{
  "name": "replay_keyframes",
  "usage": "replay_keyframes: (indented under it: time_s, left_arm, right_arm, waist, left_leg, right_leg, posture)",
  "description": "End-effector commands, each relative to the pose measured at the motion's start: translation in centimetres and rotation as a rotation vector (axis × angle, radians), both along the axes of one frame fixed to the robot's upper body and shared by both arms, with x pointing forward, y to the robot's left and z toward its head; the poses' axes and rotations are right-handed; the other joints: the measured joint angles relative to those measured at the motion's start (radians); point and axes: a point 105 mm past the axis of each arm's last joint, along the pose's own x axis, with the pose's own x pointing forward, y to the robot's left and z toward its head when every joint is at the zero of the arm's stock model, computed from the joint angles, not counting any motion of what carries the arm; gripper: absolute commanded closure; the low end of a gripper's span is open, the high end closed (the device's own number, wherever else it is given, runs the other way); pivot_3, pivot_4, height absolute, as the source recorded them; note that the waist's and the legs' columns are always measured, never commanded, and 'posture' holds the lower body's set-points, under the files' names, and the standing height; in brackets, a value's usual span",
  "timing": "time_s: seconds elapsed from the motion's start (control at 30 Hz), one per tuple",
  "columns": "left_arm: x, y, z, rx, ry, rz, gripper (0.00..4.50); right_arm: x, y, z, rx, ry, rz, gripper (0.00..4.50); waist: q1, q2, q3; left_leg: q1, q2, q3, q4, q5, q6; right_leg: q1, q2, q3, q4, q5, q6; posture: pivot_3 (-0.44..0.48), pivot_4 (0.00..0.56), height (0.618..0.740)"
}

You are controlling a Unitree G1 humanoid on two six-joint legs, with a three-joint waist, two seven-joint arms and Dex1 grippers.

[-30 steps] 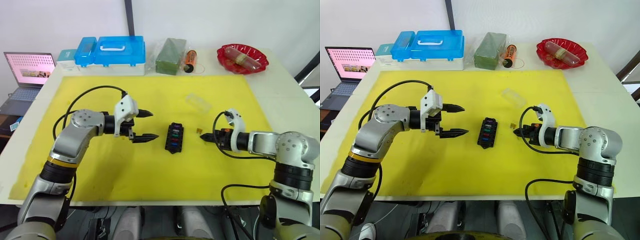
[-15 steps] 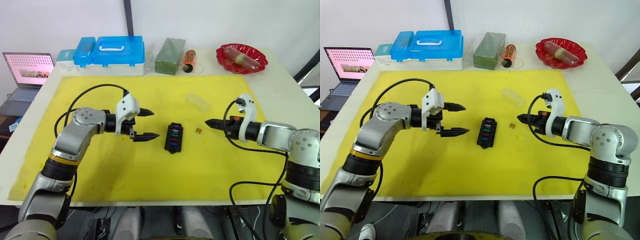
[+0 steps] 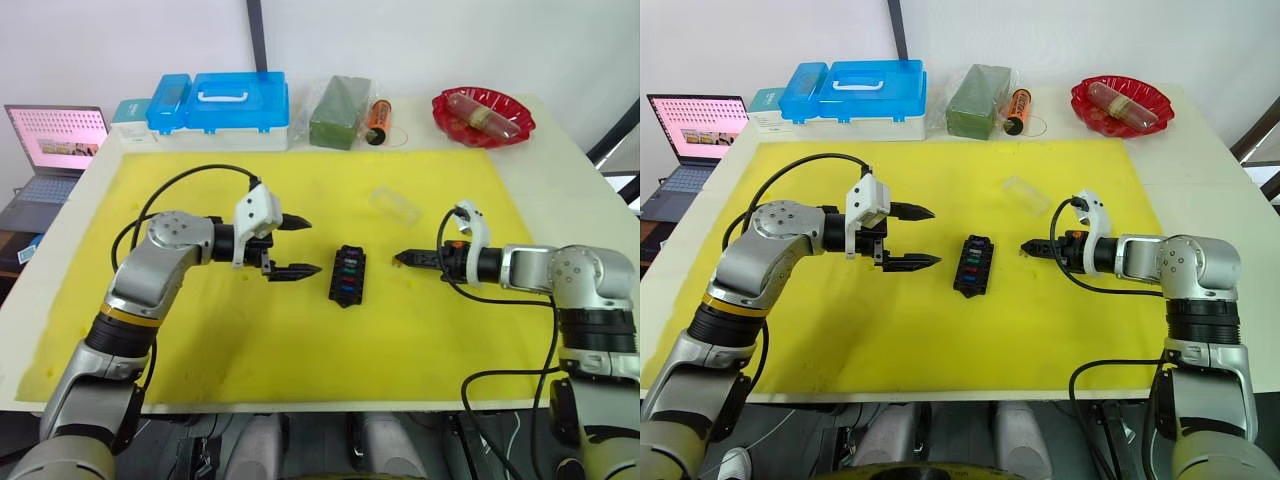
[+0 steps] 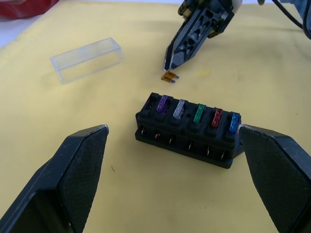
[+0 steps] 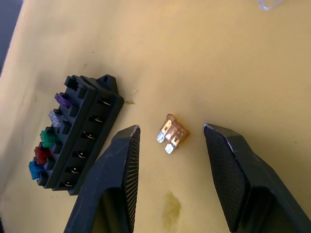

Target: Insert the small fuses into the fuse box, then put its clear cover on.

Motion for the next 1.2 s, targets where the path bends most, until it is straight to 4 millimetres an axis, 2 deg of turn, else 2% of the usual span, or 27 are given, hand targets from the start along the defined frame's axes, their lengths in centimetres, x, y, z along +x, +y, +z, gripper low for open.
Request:
replay_keyframes:
  time_s: [0.03,0.57,0.67,0.8,0.83,1.2]
  left_arm:
    - [-0.1,-0.2,1.1,-0.006,-0.055,-0.013,0.00]
    - [-0.8,-0.1,1.0,-0.003,-0.043,-0.030,0.00]
    - [-1.1,-0.2,1.2,-0.007,-0.045,-0.058,0.00]
    - [-1.4,-0.3,1.5,-0.019,-0.045,-0.086,0.00]
    - [-1.5,-0.3,1.6,-0.020,-0.045,-0.095,0.00]
    - [-1.6,-0.5,1.8,-0.014,-0.038,-0.134,0.00]
  right_arm:
    - [0.3,0.3,0.8,0.000,-0.029,0.027,2.26]
    - [0.7,1.2,0.2,0.011,-0.004,0.065,2.26]
    - [0.9,1.2,0.1,0.010,-0.001,0.059,2.92]
    - [0.9,1.1,0.0,0.010,0.002,0.058,4.34]
    - [0.9,1.0,0.0,0.009,0.003,0.056,4.46]
    - [0.8,0.7,-0.1,0.013,0.007,0.048,4.46]
  waist:
    - [0.000,0.000,0.000]
    - [-0.003,0.000,0.000]
    - [-0.002,0.000,0.000]
    - [-0.002,0.000,0.000]
    - [-0.001,0.000,0.000]
    - [-0.001,0.000,0.000]
  left_leg:
    - [0.000,0.000,0.000,0.000,0.000,0.000]
    - [0.000,0.000,0.000,0.000,0.000,0.000]
    - [0.000,0.000,0.000,0.000,0.000,0.000]
    - [0.000,0.000,0.000,0.000,0.000,0.000]
    - [0.000,0.000,0.000,0.000,0.000,0.000]
    - [0.000,0.000,0.000,0.000,0.000,0.000]
  right_leg:
    - [0.000,0.000,0.000,0.000,0.000,0.000]
    - [0.000,0.000,0.000,0.000,0.000,0.000]
    - [0.000,0.000,0.000,0.000,0.000,0.000]
    - [0.000,0.000,0.000,0.000,0.000,0.000]
    - [0.000,0.000,0.000,0.000,0.000,0.000]
    - [0.000,0.000,0.000,0.000,0.000,0.000]
  posture:
    - [0.000,0.150,0.740]
    - [0.000,0.150,0.740]
    - [0.000,0.150,0.740]
    - [0.000,0.150,0.740]
    - [0.000,0.150,0.740]
    - [0.000,0.150,0.740]
